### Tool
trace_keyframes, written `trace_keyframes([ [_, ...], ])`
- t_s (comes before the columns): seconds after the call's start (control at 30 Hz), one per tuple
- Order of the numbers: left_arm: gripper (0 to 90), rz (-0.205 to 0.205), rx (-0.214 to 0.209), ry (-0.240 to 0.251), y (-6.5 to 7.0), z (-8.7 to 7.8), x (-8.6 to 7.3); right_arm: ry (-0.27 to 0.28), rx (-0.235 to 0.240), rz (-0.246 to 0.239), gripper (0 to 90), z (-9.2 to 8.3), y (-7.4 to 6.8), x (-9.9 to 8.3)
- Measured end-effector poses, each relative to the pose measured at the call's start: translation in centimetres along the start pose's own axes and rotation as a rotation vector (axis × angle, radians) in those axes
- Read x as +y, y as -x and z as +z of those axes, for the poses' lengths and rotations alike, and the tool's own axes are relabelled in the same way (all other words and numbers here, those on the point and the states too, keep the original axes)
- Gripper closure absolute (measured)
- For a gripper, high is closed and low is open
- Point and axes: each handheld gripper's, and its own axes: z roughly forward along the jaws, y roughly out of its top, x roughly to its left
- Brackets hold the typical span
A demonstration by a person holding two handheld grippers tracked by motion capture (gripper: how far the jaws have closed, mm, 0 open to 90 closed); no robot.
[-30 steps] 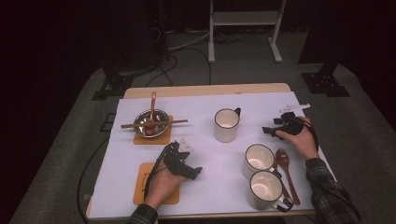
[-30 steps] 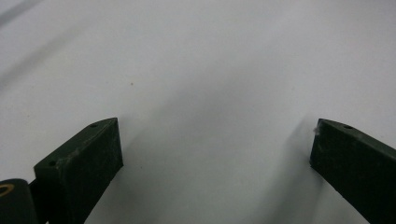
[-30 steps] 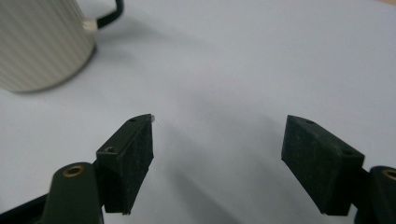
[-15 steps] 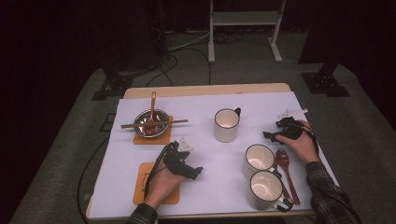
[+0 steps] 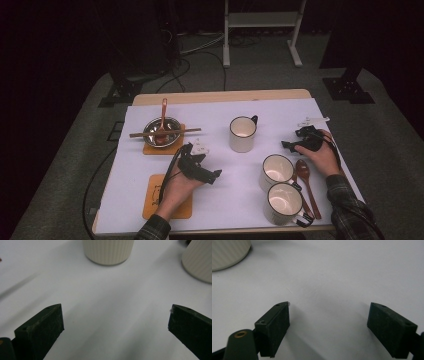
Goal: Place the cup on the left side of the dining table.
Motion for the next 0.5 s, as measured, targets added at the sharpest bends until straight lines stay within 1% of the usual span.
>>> trace_keyframes([
  [0.07,0.0,0.007,-0.002,0.003,-0.1,0.2,0.5,0.000,0.001,0.001,16.4,0.0,0.0,0.0],
  [0.1,0.0,0.007,-0.004,0.013,-0.1,0.3,0.8,0.000,0.001,0.001,16.4,0.0,0.0,0.0],
  [0.17,0.0,0.017,-0.010,0.011,-0.1,0.4,1.3,0.000,0.002,0.001,16.4,0.0,0.0,0.0],
  [0.37,0.0,0.017,-0.024,0.068,-0.5,1.3,2.7,0.001,0.002,0.002,16.4,0.0,0.0,0.0],
  [0.4,0.0,0.018,-0.028,0.067,-0.5,1.4,2.9,0.001,0.002,0.001,16.4,0.0,0.0,0.0],
  [0.5,0.0,0.016,-0.029,0.091,-0.7,1.9,3.5,0.000,0.000,0.001,16.4,0.0,0.0,0.0],
])
